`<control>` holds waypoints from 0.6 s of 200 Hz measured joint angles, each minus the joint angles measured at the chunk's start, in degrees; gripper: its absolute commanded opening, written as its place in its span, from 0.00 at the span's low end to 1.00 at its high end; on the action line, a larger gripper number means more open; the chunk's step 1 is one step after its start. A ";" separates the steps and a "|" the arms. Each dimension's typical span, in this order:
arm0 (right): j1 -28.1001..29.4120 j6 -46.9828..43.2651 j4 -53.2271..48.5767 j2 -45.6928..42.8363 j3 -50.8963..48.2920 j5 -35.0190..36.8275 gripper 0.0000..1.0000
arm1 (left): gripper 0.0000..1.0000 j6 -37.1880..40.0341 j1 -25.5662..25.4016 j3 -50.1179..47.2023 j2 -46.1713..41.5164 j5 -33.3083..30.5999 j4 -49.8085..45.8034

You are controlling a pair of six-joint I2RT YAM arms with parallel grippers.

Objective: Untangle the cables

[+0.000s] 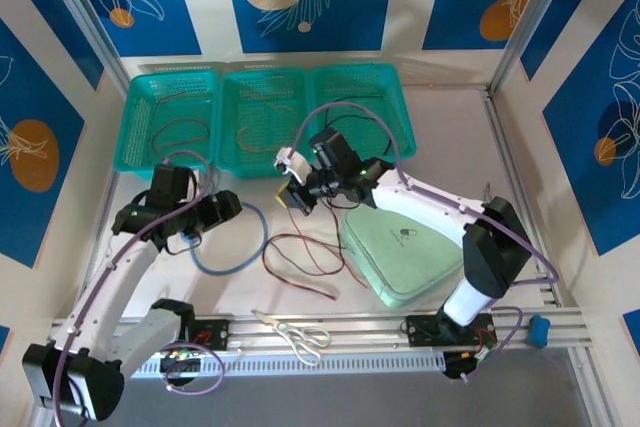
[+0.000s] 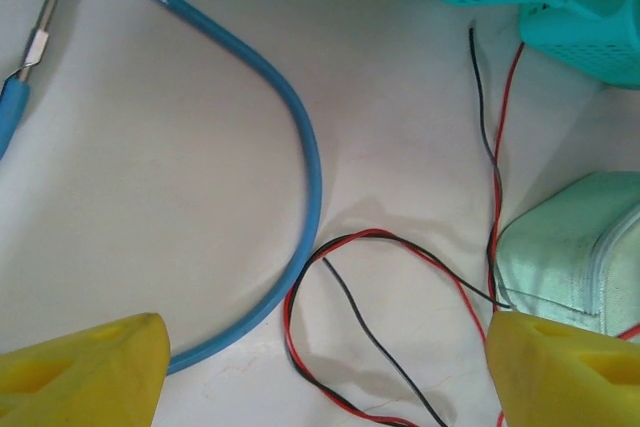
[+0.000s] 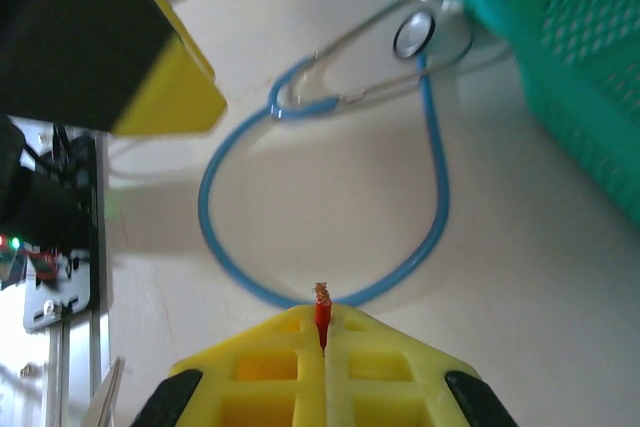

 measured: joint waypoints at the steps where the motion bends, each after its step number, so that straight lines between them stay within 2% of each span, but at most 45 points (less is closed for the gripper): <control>1: -0.07 0.04 0.24 -0.15 -0.04 0.00 0.00 | 0.82 0.02 0.00 0.00 0.02 0.00 0.02; 64: -3.96 4.52 9.42 -7.10 -0.81 -0.26 0.00 | 0.82 -0.48 -2.58 0.13 2.25 1.60 2.84; 120: -6.75 8.31 14.58 -8.02 -0.96 -0.90 0.00 | 0.84 -2.43 -3.69 2.71 4.79 3.61 6.62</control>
